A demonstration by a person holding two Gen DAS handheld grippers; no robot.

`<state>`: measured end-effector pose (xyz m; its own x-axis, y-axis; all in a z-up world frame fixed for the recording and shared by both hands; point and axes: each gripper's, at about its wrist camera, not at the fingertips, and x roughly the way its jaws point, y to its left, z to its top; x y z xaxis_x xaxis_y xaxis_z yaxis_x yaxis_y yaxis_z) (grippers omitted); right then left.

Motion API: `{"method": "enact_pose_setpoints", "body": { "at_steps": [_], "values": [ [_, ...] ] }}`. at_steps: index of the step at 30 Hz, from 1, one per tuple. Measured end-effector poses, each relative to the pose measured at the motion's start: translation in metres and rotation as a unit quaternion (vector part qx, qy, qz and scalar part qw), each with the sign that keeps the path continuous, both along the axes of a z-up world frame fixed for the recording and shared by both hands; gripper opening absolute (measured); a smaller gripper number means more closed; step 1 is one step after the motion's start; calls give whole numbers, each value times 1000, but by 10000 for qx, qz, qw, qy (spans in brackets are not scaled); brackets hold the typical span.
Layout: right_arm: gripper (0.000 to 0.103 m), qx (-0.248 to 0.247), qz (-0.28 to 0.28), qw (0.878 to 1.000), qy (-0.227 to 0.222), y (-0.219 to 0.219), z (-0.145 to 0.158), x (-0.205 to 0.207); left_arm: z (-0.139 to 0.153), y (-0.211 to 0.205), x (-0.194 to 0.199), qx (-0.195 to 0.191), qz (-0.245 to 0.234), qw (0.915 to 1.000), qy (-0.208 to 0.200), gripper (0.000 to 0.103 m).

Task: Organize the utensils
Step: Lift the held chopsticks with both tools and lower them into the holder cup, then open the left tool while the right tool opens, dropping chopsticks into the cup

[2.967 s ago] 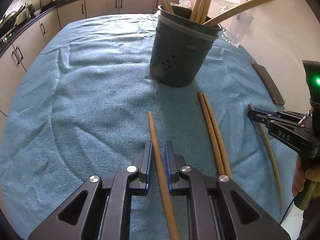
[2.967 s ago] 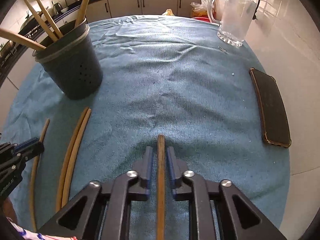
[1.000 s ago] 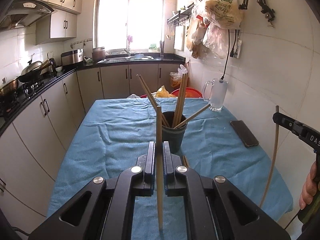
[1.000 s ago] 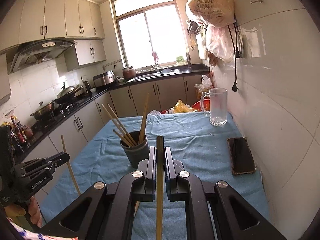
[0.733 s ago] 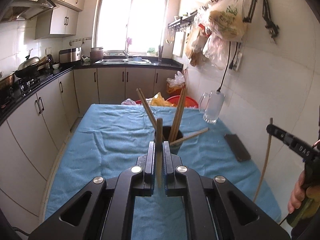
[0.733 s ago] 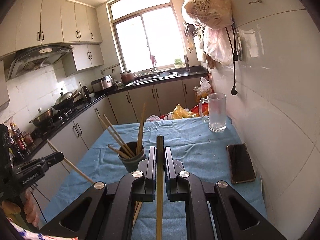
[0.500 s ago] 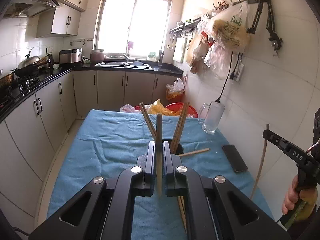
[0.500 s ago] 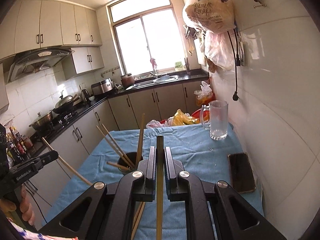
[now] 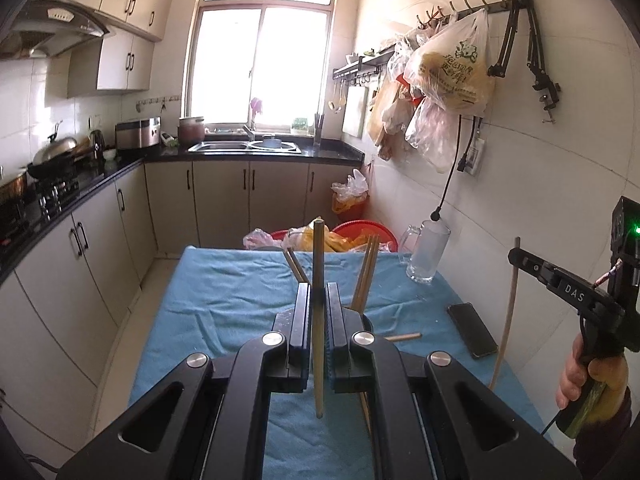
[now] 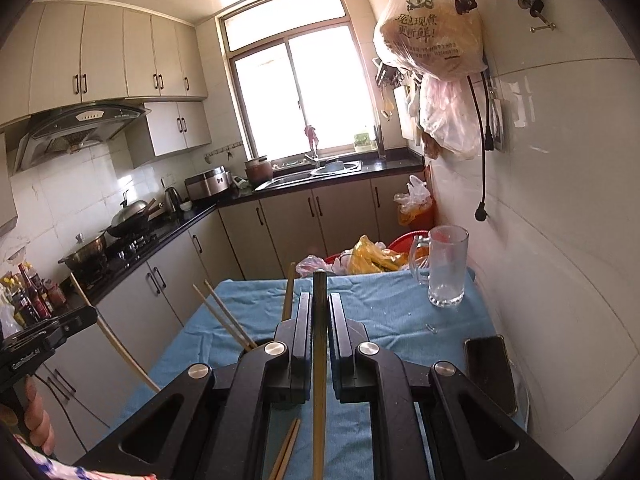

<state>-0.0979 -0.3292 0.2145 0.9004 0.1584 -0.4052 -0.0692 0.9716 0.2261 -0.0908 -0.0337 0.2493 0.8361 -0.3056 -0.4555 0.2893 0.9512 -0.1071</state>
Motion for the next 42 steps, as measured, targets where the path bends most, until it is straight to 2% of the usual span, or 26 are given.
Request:
{"method": "enact_pose_setpoints", "body": {
  "at_steps": [8,23,27,31,34,42],
  "values": [
    [7,7,-63,10000,-4,0,1,31,9,-5,21,-11,-33,10000,3,6],
    [7,244,17,9985,-497,23,42,121,46,-24,88,-334,-163,9990,-245,6],
    [7,317,-39,9979,-563,32,39,143,35,-35,106,-292,-181,9994,-102,6],
    [7,593,-145,9964,-579,34,29,167,18,-45,124,-253,-230,9993,125,6],
    [7,810,-201,9951,-521,34,15,179,4,-51,133,-127,-243,9994,214,6],
    [7,700,-117,9975,-11,45,-40,194,-35,-57,147,105,-247,9981,546,6]
  ]
}}
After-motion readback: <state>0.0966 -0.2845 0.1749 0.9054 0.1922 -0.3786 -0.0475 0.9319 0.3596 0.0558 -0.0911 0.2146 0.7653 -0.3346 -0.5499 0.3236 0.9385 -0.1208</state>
